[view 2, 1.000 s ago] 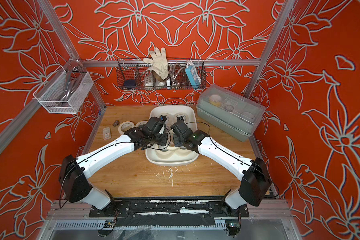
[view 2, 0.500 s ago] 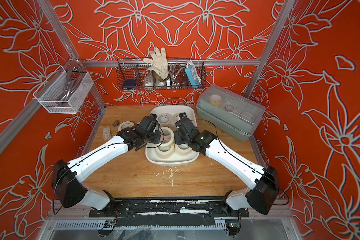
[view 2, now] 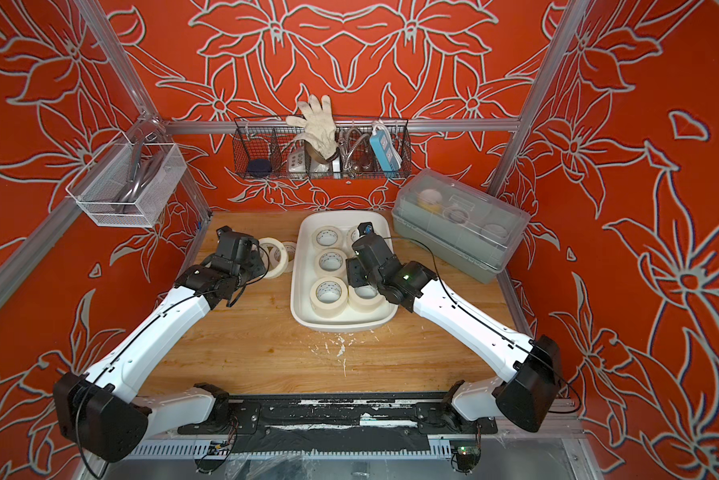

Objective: Take out the art tape in the storage box
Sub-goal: Place the art tape at the center of the board.

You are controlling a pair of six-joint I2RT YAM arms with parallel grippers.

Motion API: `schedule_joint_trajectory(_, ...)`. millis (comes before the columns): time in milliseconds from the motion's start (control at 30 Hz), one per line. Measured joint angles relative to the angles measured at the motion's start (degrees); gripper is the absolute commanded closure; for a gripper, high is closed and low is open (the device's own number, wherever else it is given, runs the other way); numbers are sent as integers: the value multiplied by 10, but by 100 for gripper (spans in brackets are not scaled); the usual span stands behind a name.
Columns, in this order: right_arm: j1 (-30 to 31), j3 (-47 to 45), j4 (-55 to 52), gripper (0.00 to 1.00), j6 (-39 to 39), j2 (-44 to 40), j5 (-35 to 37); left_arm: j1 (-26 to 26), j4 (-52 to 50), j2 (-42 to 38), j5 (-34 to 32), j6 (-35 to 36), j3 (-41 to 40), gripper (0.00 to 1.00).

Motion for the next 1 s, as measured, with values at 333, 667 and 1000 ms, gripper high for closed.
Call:
schedule_joint_trajectory(333, -3, 0, 0, 38, 0, 6, -9, 64, 9, -19, -13, -92, -97, 100)
schedule_joint_trajectory(667, -7, -13, 0, 38, 1, 6, -9, 74, 31, 7, -4, -112, -147, 100)
schedule_joint_trajectory(1000, -12, -30, 0, 38, 6, 6, -10, 71, 88, 80, 67, -81, -160, 100)
